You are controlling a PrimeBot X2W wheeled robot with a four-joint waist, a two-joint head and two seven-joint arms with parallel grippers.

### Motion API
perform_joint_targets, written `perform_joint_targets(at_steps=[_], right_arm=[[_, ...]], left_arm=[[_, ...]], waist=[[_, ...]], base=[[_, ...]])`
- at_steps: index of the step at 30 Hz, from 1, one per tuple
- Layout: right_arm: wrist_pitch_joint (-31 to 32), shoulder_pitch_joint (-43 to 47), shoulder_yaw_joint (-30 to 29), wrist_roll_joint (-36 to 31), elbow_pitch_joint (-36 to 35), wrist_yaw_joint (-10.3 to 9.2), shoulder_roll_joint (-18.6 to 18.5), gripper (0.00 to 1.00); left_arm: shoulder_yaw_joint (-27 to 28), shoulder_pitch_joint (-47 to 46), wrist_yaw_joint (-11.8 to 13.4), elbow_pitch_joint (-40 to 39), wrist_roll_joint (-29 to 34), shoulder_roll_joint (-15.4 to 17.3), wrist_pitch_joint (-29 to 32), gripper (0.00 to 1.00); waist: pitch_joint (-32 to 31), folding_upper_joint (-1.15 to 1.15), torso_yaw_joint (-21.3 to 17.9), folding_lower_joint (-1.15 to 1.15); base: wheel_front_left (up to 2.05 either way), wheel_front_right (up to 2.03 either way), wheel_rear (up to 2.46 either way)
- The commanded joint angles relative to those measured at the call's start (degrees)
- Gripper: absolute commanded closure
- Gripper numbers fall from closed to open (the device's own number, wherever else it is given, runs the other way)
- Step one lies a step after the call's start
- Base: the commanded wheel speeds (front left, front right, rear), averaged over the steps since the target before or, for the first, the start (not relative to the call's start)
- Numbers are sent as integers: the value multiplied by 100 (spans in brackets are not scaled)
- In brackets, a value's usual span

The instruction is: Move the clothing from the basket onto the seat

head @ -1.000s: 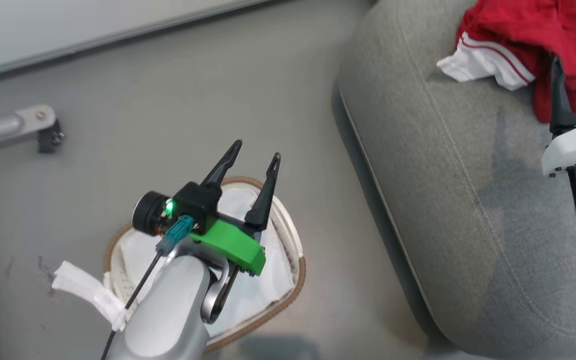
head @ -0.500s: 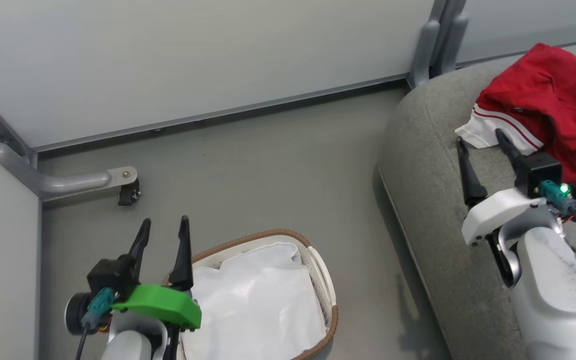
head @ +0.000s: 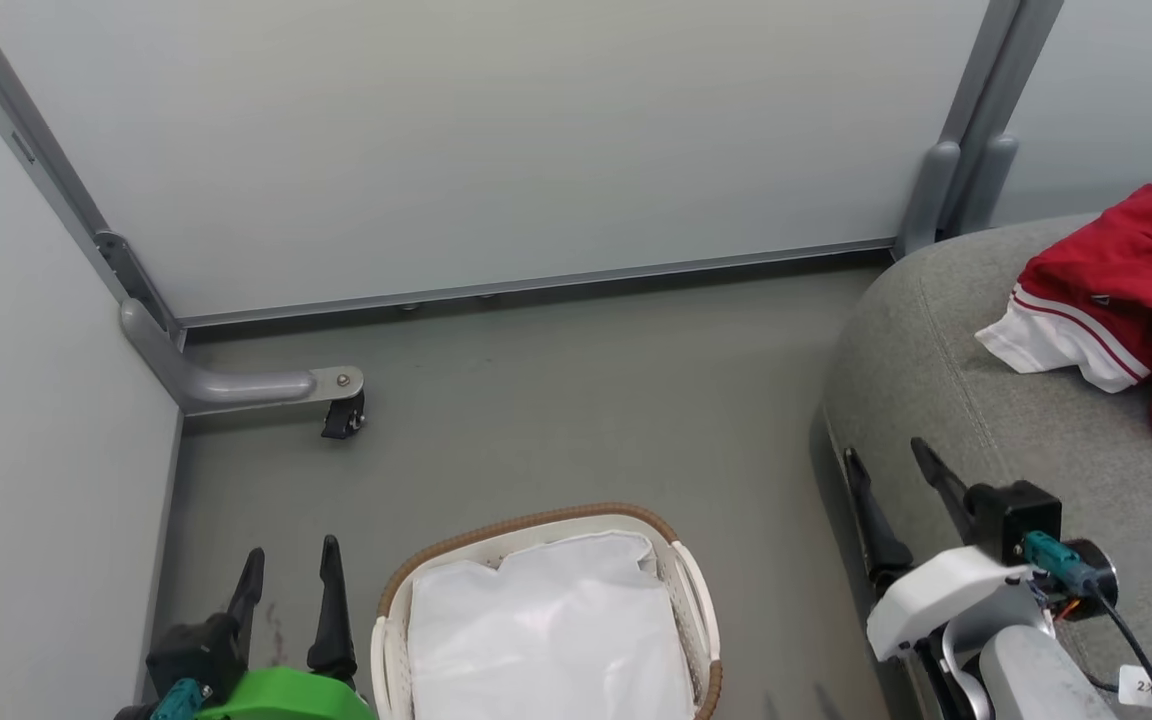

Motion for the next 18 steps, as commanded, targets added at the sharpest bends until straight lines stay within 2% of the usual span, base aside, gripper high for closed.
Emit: perform_joint_targets(at_steps=[1, 18], right_arm=[[-1, 138, 35, 102, -53, -8, -27, 0], [-1, 424, -25, 172, -343, -8, -21, 0]], left_arm=[[-23, 128, 47, -36, -35, 3, 4, 0], [38, 207, 114, -9, -16, 3, 4, 0]], waist=[[-50, 0, 49, 0], [-58, 0, 84, 0]], base=[[0, 0, 0], [0, 0, 0]])
